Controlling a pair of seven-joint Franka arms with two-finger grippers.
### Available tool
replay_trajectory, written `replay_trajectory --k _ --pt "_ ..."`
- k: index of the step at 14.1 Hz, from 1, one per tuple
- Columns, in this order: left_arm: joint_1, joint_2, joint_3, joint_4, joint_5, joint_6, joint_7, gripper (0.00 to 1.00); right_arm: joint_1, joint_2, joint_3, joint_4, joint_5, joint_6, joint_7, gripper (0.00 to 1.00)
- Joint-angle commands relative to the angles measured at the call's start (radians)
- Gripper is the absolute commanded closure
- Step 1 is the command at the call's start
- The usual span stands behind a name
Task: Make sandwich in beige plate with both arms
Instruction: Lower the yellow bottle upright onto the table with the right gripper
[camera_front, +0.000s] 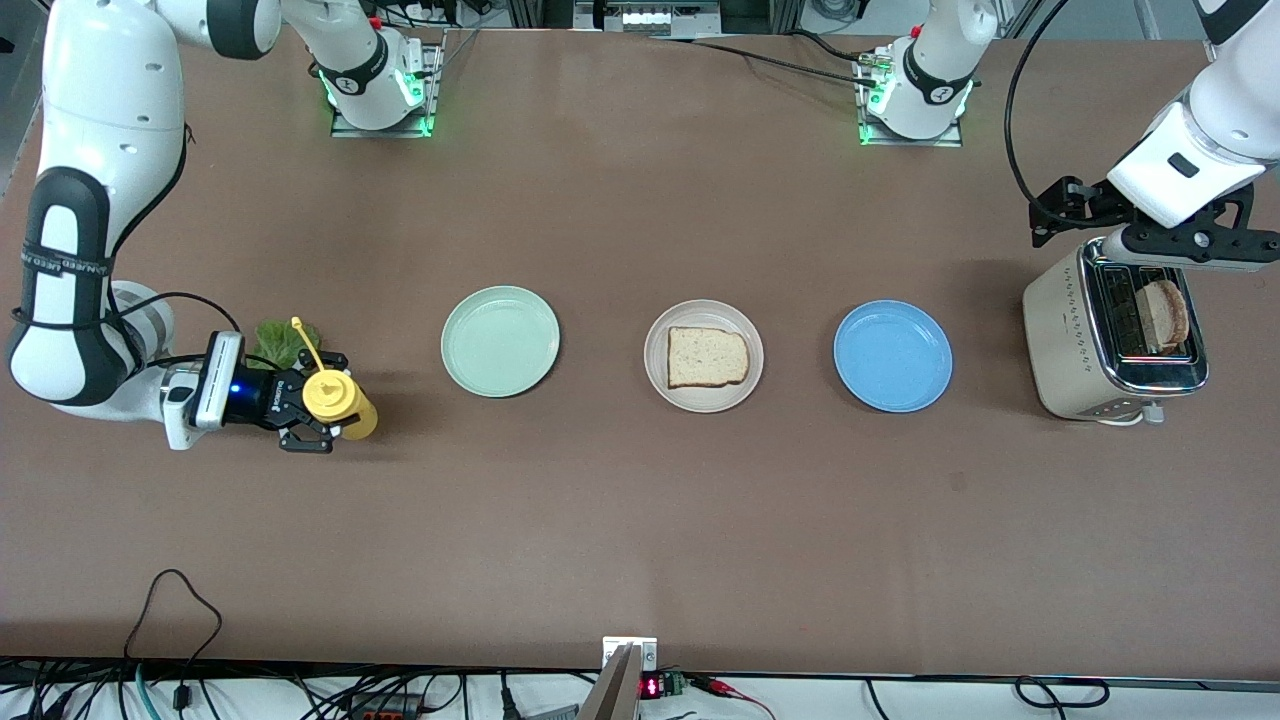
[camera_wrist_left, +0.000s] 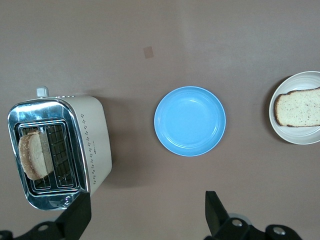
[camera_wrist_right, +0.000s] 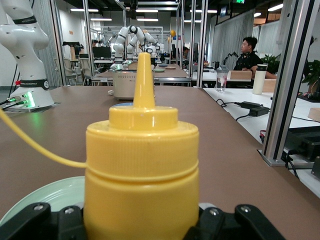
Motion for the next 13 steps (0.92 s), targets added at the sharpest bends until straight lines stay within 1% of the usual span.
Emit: replay_trajectory --k 1,3,5,7,9,13 --pt "-0.002 0.011 0.002 0.03 -0.01 -0.024 -0.008 0.0 -0.021 -0.017 0.02 -0.097 0.044 -0.038 -0.098 0.75" --pt "-0.002 0.011 0.002 0.03 -0.01 -0.024 -0.008 0.0 -0.03 -0.004 0.02 -0.147 0.062 -0.083 -0.17 0.75" --pt "-0.002 0.013 0.002 0.03 -0.01 -0.024 -0.008 0.0 -0.041 0.024 0.02 -0.157 0.07 -0.117 -0.201 0.75" --pt "-0.002 0.011 0.002 0.03 -0.008 -0.024 -0.008 0.0 -0.058 0.058 0.022 -0.161 0.07 -0.158 -0.201 0.75" --pt "-0.002 0.011 0.002 0.03 -0.008 -0.024 -0.009 0.0 -0.069 0.096 0.023 -0.179 0.09 -0.199 -0.2 0.75" --pt "-0.002 0.011 0.002 0.03 -0.007 -0.024 -0.008 0.0 -0.072 0.111 0.034 -0.216 0.096 -0.206 -0.188 0.75"
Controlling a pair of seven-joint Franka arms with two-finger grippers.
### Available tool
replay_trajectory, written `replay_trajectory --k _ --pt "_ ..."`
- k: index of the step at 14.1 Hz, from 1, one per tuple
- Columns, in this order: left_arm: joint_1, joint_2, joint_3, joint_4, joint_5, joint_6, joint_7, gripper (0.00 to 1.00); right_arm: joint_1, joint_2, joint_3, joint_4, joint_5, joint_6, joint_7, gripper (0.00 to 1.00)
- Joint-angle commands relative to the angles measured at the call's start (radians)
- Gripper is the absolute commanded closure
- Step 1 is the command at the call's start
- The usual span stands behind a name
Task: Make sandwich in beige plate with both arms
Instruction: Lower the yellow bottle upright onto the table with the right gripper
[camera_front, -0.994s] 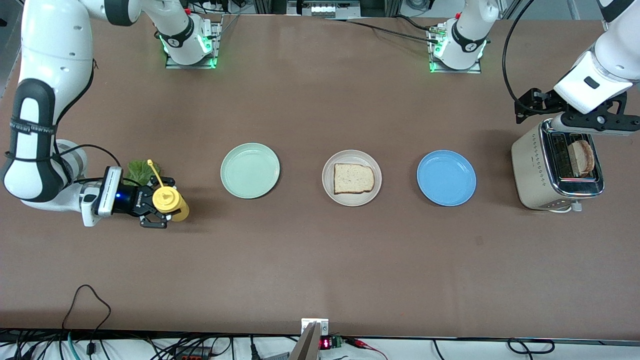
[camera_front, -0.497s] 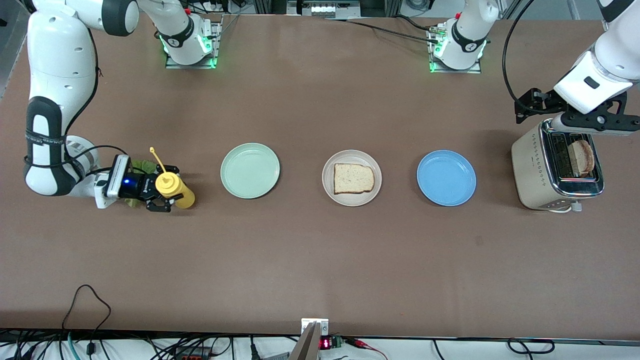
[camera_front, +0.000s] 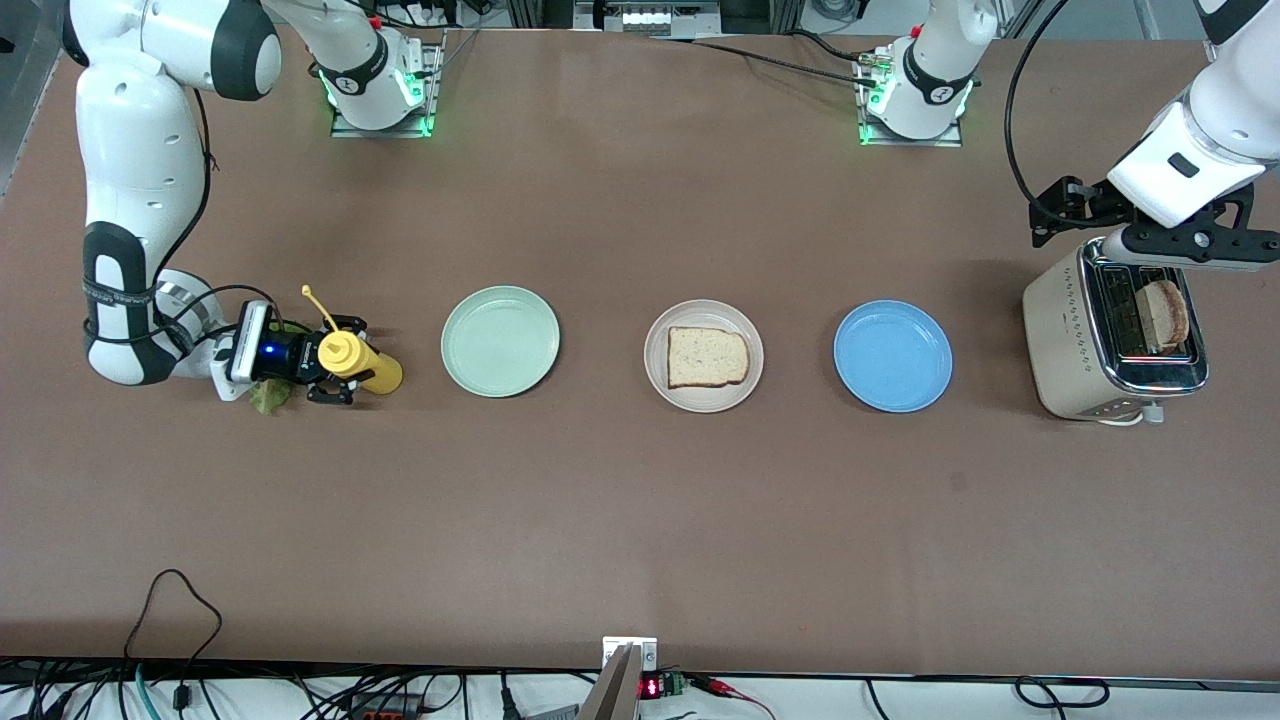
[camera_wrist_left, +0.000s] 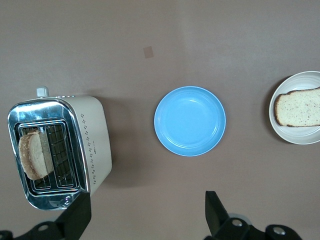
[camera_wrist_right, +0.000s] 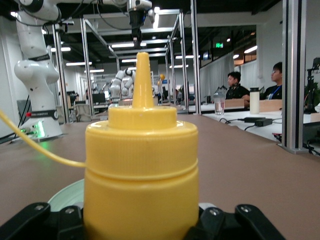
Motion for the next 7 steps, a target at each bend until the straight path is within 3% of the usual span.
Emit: replay_trajectory --k 1,5,6,7 --pt "-0.002 0.011 0.002 0.03 -0.007 -0.023 -0.009 0.0 -0.012 -0.003 0.015 -0.021 0.01 -0.015 0.001 0.75" --pt "-0.002 0.011 0.002 0.03 -0.007 -0.023 -0.008 0.0 -0.014 -0.005 0.015 -0.019 0.01 -0.014 0.001 0.71" --pt "-0.002 0.011 0.002 0.03 -0.007 -0.023 -0.008 0.0 -0.014 -0.005 0.015 -0.019 0.01 -0.012 0.001 0.67" --pt "-0.002 0.011 0.002 0.03 -0.007 -0.023 -0.008 0.0 -0.014 -0.003 0.015 -0.016 0.01 -0.012 0.001 0.53"
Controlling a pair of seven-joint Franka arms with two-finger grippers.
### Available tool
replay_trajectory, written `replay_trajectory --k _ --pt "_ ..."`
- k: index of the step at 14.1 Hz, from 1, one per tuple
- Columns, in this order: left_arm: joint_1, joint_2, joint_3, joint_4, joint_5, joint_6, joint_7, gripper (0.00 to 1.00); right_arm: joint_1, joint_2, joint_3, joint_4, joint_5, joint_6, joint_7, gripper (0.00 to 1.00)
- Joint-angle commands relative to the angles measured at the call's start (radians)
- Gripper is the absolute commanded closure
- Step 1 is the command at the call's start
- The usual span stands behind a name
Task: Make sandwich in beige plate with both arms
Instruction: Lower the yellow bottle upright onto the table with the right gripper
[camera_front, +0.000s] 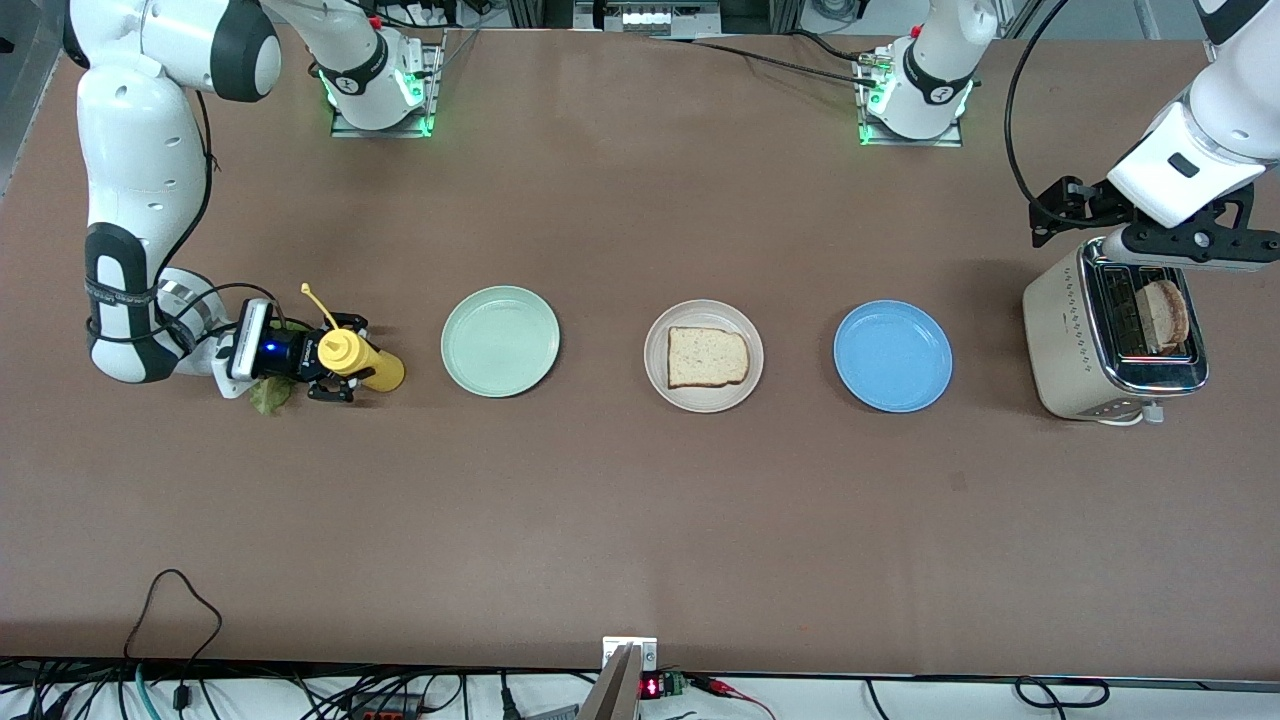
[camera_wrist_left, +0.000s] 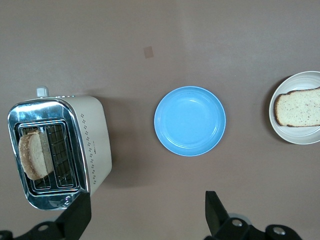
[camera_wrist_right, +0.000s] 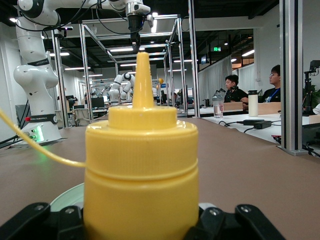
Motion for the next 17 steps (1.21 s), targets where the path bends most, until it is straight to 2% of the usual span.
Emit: replay_trajectory --k 1,2,11,15,17 --pt "0.0 0.013 0.002 0.03 -0.007 -0.023 -0.008 0.0 -0.011 -0.004 0.016 -0.013 0.009 -0.008 0.001 0.12" --pt "0.0 0.011 0.002 0.03 -0.007 -0.023 -0.008 0.0 -0.011 -0.003 0.017 -0.011 0.009 -0.008 0.001 0.0" --pt "0.0 0.013 0.002 0.03 -0.007 -0.023 -0.008 0.0 -0.042 -0.014 0.006 -0.003 -0.008 -0.008 0.026 0.0" --pt "0.0 0.013 0.002 0.03 -0.007 -0.023 -0.008 0.0 -0.114 -0.027 0.001 0.007 -0.112 -0.016 0.029 0.0" --pt "0.0 0.013 0.002 0.03 -0.007 -0.023 -0.008 0.0 -0.119 -0.035 -0.045 0.046 -0.168 -0.016 0.035 0.0"
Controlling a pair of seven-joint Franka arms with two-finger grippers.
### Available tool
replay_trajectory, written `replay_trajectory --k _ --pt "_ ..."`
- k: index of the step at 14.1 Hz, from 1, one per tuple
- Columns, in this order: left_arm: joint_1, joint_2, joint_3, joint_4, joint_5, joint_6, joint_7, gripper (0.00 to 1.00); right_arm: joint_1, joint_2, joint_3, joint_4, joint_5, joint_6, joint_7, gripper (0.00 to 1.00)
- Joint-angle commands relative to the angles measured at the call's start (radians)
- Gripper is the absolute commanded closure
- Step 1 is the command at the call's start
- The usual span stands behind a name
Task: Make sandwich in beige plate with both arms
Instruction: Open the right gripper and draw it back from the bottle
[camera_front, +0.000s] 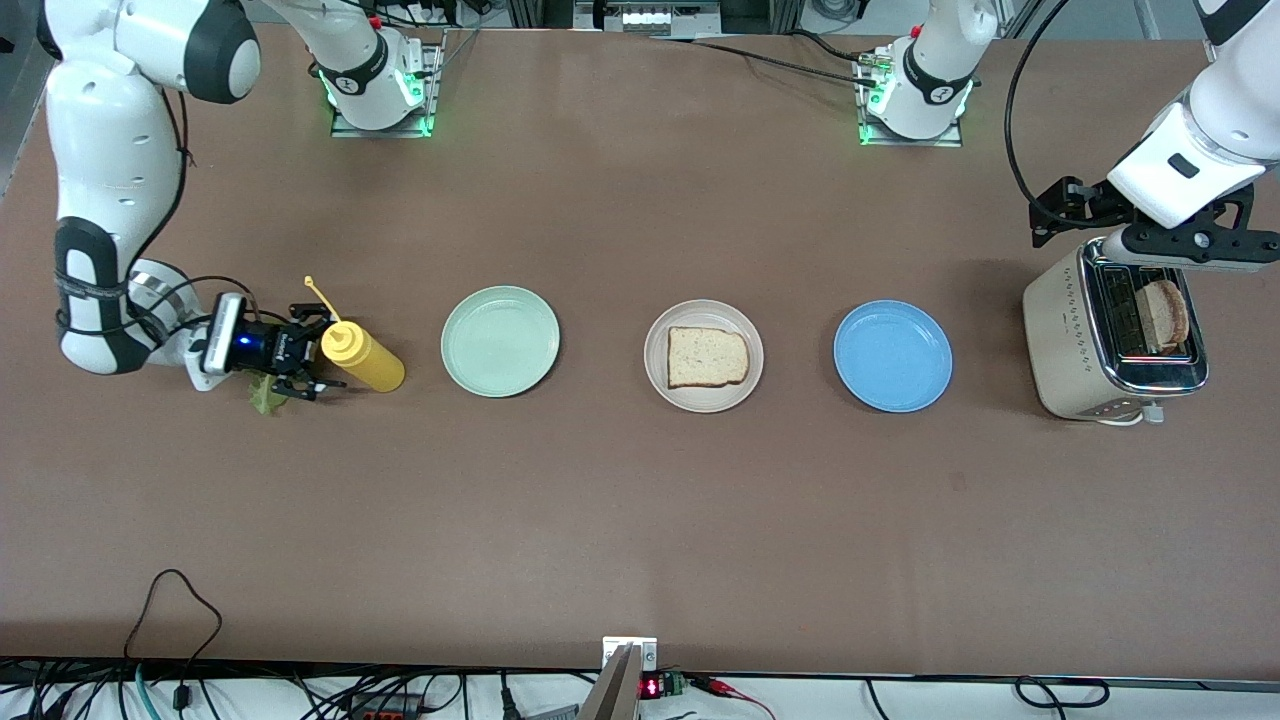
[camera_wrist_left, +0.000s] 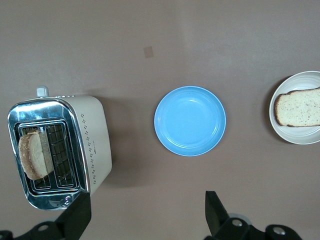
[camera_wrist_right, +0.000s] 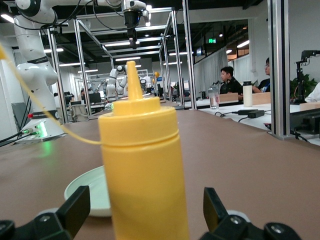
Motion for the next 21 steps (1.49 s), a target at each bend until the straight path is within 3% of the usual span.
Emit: replay_trajectory --k 1,4,8,11,12,14,15,21 --pt "-0.001 0.012 0.002 0.03 -0.007 -0.023 -0.008 0.0 -0.009 -0.041 -0.067 0.051 -0.077 -0.015 0.038 0.0" --pt "-0.001 0.01 0.002 0.028 -0.007 -0.025 -0.008 0.0 0.078 -0.081 -0.216 0.123 -0.141 -0.013 0.115 0.0" --pt "-0.001 0.01 0.002 0.028 -0.007 -0.042 -0.009 0.0 0.268 -0.089 -0.484 0.176 -0.164 -0.056 0.283 0.0" --pt "0.005 0.01 0.002 0.028 -0.007 -0.04 -0.006 0.0 0.408 -0.089 -0.625 0.18 -0.161 -0.042 0.398 0.0" --pt "0.005 0.012 0.002 0.028 -0.007 -0.042 -0.007 0.0 0.439 -0.109 -0.646 0.18 -0.173 -0.015 0.463 0.0" --pt "0.002 0.01 0.002 0.03 -0.007 -0.04 -0.008 0.0 0.46 -0.182 -0.638 0.211 -0.268 0.078 0.588 0.0" --pt "-0.001 0.01 0.002 0.03 -0.007 -0.042 -0.008 0.0 0.464 -0.231 -0.603 0.22 -0.332 0.134 0.628 0.0" --pt "-0.002 0.01 0.002 0.03 -0.007 -0.04 -0.009 0.0 0.367 -0.46 -0.32 0.214 -0.702 0.433 0.903 0.0"
